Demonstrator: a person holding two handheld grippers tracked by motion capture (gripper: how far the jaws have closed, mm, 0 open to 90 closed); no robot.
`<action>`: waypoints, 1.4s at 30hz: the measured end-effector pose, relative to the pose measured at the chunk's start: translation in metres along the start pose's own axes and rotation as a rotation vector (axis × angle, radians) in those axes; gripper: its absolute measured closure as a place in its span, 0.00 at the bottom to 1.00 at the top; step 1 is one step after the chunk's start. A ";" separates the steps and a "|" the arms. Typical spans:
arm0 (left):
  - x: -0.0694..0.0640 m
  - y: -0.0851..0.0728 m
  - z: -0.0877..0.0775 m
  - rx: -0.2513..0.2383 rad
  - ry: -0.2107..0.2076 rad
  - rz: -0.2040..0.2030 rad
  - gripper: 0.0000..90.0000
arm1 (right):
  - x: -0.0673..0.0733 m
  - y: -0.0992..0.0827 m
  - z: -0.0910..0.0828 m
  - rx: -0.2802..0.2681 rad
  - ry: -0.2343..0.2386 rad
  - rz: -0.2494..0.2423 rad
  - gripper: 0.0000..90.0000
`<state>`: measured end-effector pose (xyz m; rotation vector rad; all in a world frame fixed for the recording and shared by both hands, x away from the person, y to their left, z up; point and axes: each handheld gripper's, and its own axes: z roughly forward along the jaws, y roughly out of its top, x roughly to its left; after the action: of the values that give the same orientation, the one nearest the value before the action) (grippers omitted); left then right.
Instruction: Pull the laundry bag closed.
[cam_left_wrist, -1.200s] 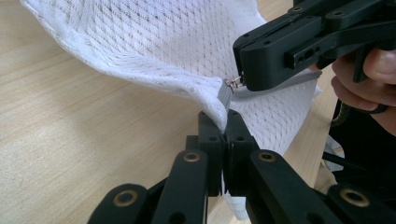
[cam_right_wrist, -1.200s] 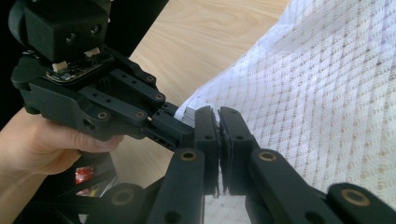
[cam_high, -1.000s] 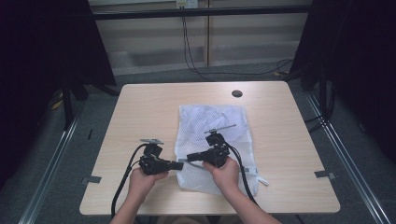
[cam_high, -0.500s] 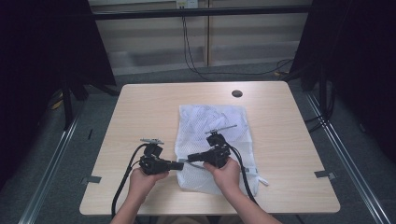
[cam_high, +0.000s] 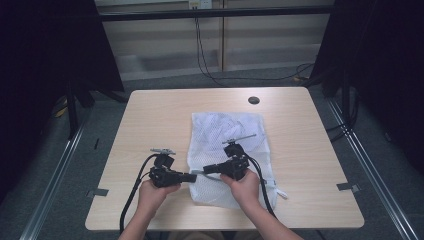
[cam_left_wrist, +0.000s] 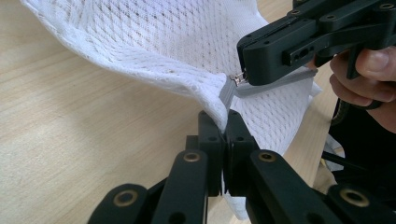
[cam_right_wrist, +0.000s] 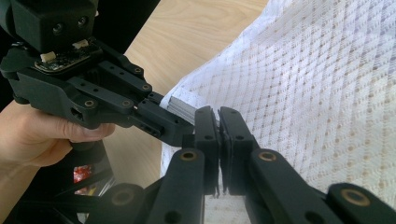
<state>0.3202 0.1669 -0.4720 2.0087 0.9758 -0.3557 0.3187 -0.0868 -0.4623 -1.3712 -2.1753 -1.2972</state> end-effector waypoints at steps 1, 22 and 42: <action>0.000 0.000 0.000 -0.001 0.001 0.002 0.98 | 0.000 0.000 -0.001 0.000 0.001 -0.001 0.97; 0.000 0.000 0.000 0.004 0.001 -0.001 0.98 | -0.003 -0.002 -0.003 0.000 0.001 -0.008 0.97; -0.001 0.000 0.001 0.000 0.007 -0.007 0.98 | -0.005 -0.004 -0.007 -0.001 -0.003 -0.011 0.97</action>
<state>0.3197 0.1660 -0.4718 2.0086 0.9876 -0.3525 0.3167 -0.0961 -0.4640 -1.3637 -2.1876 -1.3011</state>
